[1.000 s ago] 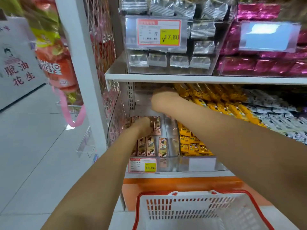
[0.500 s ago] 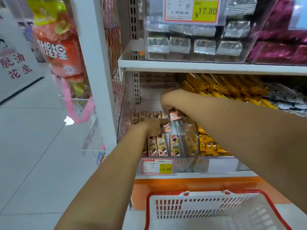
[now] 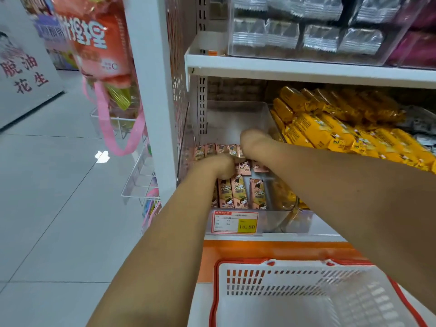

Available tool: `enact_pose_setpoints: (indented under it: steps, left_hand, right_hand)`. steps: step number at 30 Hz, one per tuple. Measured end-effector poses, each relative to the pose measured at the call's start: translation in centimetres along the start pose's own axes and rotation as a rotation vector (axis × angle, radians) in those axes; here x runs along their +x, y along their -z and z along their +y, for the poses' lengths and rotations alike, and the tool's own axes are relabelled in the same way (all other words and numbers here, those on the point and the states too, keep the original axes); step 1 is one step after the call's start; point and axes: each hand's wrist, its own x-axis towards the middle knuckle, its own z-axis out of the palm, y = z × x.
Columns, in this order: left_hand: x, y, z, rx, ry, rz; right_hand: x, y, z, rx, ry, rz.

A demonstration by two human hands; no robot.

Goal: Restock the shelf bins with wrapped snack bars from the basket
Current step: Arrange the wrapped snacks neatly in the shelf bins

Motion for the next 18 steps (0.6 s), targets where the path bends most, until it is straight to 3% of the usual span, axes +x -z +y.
enact_pose_setpoints:
  steps: [4,9,18]
  left_hand:
    - [-0.4,0.5,0.3,0.023,-0.022,-0.011]
    - [-0.2,0.4,0.1,-0.006,-0.012,-0.018]
    - [-0.2,0.3,-0.1,-0.038,-0.042,-0.009]
  right_hand:
    - [-0.6,0.6,0.3,0.006,0.061,-0.119]
    - [-0.9,1.1,0.4,-0.059,0.082,-0.391]
    - [-1.7,0.1,1.1,-0.069,0.134,-0.149]
